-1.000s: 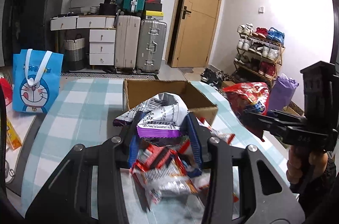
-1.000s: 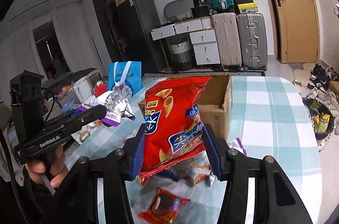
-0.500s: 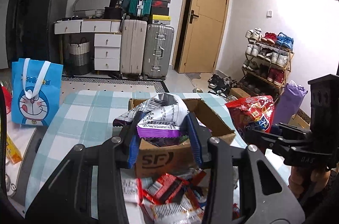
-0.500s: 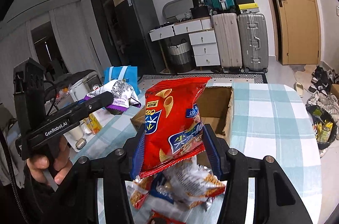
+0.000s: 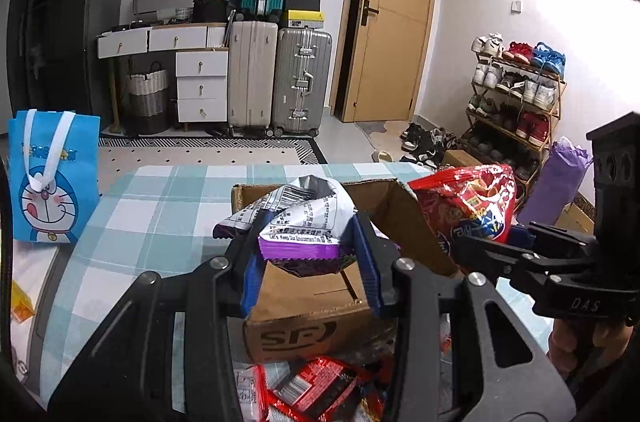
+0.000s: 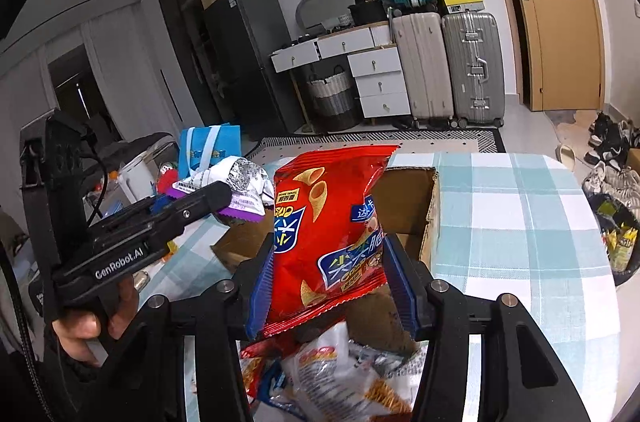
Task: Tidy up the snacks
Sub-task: 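Lift both held bags and carry them over the open cardboard box, then open both grippers to drop the bags into the box, then move both tools back toward the remaining snack packets, then grasp the white snack bag with the left gripper while the right gripper grasps the red cookie pack, then carry both held packets over the cardboard box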
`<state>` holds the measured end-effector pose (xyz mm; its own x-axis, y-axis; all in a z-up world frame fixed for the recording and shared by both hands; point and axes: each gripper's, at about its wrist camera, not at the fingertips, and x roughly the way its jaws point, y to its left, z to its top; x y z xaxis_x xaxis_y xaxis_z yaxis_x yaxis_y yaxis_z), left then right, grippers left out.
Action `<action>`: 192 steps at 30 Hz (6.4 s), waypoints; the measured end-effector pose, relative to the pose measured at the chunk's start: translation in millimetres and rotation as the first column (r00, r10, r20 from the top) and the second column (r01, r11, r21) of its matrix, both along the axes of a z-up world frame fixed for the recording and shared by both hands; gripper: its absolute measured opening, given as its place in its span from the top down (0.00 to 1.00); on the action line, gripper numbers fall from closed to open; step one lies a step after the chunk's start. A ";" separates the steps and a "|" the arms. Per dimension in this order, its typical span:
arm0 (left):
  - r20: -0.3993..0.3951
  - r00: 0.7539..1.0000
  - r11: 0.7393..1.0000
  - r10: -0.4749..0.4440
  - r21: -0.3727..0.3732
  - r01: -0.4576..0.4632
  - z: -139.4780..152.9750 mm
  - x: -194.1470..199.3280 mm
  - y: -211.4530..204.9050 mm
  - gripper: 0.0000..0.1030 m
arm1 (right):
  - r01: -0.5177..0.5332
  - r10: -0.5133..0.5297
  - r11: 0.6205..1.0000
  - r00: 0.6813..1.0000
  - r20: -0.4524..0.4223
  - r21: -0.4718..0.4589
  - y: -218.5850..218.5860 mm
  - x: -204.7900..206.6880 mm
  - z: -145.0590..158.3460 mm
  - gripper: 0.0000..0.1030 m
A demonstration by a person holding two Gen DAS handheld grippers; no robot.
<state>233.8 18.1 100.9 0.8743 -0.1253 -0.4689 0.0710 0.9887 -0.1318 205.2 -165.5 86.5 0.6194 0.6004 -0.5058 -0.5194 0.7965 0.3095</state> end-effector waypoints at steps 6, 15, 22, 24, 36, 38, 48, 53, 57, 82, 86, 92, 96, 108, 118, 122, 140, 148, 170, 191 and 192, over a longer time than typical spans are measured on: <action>-0.033 0.999 1.000 -0.004 0.007 0.004 -19.7 25.1 -7.3 0.64 | 0.009 -0.009 1.000 1.000 -0.019 0.003 5.9 19.6 -6.6 0.50; -0.067 0.998 0.999 -0.003 0.042 0.006 -41.5 59.0 -19.4 0.63 | 0.002 -0.003 1.000 0.999 -0.045 -0.025 21.6 41.6 -21.7 0.50; -0.099 0.995 0.999 -0.028 0.043 0.032 -58.1 74.5 -28.8 0.63 | -0.002 0.000 1.000 0.998 -0.067 -0.031 27.9 52.5 -34.1 0.50; -0.103 0.994 0.999 -0.036 0.033 0.039 -60.4 74.6 -30.2 0.63 | -0.006 0.003 0.999 0.997 -0.073 -0.035 27.9 53.6 -35.4 0.50; -0.050 0.999 0.999 -0.004 0.045 0.006 -50.4 7.4 -8.1 0.03 | 0.030 -0.030 0.998 1.000 0.005 -0.048 0.6 18.3 -22.3 0.00; -0.035 0.999 0.999 0.018 0.038 -0.016 -46.6 -10.9 -2.9 0.01 | 0.042 -0.041 0.997 0.999 0.015 -0.062 -7.5 8.0 -19.4 0.00; -0.094 0.995 0.999 0.040 0.040 -0.037 -63.4 -77.5 23.7 0.01 | 0.106 -0.105 0.989 0.994 0.019 -0.102 -40.2 -37.2 -26.2 0.00; -0.120 0.992 0.997 0.046 0.068 -0.038 -78.8 -90.1 21.2 0.01 | 0.096 -0.098 0.989 0.995 -0.017 -0.112 -47.8 -49.2 -37.8 0.00; -0.140 0.989 0.998 0.042 0.060 -0.034 -85.9 -95.8 20.5 0.01 | 0.088 -0.090 0.990 0.996 -0.018 -0.112 -51.6 -58.9 -47.9 0.00; -0.162 0.986 0.996 0.045 0.078 -0.032 -100.0 -127.5 15.1 0.01 | 0.086 -0.101 0.989 0.987 -0.125 -0.123 -51.8 -91.2 -77.5 0.00; -0.180 0.983 0.995 0.045 0.095 -0.028 -105.6 -130.6 13.9 0.01 | 0.025 -0.047 0.982 0.992 -0.120 -0.186 -37.9 -103.0 -85.1 0.00; -0.202 0.979 0.995 0.043 0.099 -0.023 -108.3 -131.1 14.0 0.01 | -0.066 0.028 0.968 0.987 -0.156 -0.240 -13.3 -117.8 -101.2 0.00; -0.210 0.977 0.995 0.020 0.103 0.002 -109.9 -131.4 11.0 0.01 | -0.114 0.067 0.960 0.980 -0.185 -0.256 1.7 -121.4 -107.5 0.00; -0.248 0.968 0.995 -0.039 0.081 0.061 -119.6 -129.5 -0.4 0.01 | -0.120 0.047 0.933 0.976 -0.214 -0.340 -6.7 -116.6 -120.8 0.00; -0.271 0.961 0.995 -0.063 0.054 0.080 -125.0 -127.3 -2.8 0.01 | -0.175 0.098 0.919 0.970 -0.224 -0.354 2.4 -120.9 -124.6 0.10; -0.281 0.958 0.996 -0.057 0.051 0.074 -128.3 -125.5 -2.7 0.01 | -0.179 0.103 0.912 0.971 -0.218 -0.369 6.5 -124.0 -125.3 0.21; -0.340 0.936 0.996 -0.093 -0.026 0.090 -138.6 -101.9 -6.8 0.01 | -0.208 0.158 0.934 0.970 -0.187 -0.290 -3.8 -129.1 -114.9 0.55; -0.362 0.922 0.990 -0.135 -0.090 0.110 -149.7 -91.8 -11.1 0.16 | -0.194 0.145 0.937 0.973 -0.181 -0.291 -6.7 -127.1 -113.4 0.55; -0.310 0.941 0.990 -0.140 -0.041 0.134 -137.3 -118.2 -4.8 0.50 | -0.176 0.142 0.946 0.980 -0.140 -0.273 -8.9 -130.0 -103.6 0.55; -0.207 0.970 0.992 -0.125 -0.043 0.119 -97.6 -144.5 4.5 0.51 | -0.128 0.126 0.967 0.992 -0.025 -0.221 -16.7 -140.1 -70.0 0.55; -0.200 0.972 0.992 -0.124 -0.042 0.118 -95.4 -145.8 5.5 0.51 | -0.124 0.122 0.968 0.992 -0.020 -0.218 -17.4 -140.4 -68.2 0.55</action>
<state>88.0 23.7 5.5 0.7397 -0.2411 -0.6282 0.1592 0.9698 -0.1848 64.8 -182.9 18.3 0.5442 0.5464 -0.6366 -0.6162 0.7753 0.1386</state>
